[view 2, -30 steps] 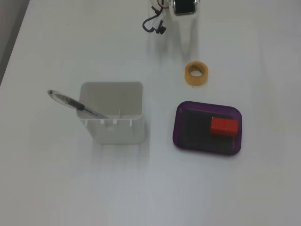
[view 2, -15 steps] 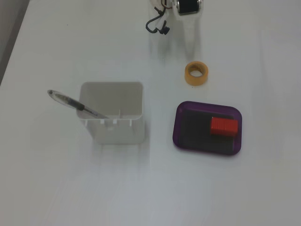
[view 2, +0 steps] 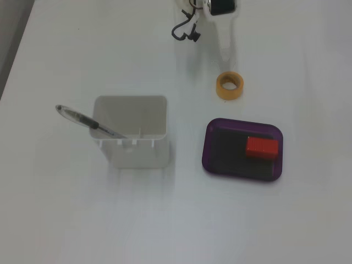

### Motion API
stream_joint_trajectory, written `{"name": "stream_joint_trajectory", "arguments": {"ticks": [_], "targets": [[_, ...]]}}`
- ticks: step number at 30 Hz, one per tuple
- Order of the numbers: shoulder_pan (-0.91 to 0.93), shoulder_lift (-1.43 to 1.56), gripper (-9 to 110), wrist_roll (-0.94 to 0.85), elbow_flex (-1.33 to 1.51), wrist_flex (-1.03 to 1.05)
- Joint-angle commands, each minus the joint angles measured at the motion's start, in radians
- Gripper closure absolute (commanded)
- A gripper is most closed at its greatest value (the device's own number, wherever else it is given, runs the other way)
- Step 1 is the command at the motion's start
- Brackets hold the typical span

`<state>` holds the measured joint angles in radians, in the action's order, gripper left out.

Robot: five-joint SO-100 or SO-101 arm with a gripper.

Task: Grab up the yellow tape and put it in the box.

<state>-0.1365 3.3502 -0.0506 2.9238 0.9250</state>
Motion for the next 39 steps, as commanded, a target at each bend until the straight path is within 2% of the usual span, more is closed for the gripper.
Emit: {"name": "stream_joint_trajectory", "arguments": {"ticks": [1,5,9,12,17,28,39], "targets": [[-0.005,-0.089,98,0.051,-0.161,-0.014],[-0.041,-0.396,97,0.055,-0.321,0.046],[-0.163,-0.706,88,0.052,-0.462,0.117],[-0.204,-0.888,81,0.069,-0.534,0.138],[-0.207,-1.086,80,0.095,-0.604,0.126],[-0.138,-1.256,80,0.086,-0.615,-0.037],[-0.087,-1.282,81,0.084,-0.614,-0.044]]}}
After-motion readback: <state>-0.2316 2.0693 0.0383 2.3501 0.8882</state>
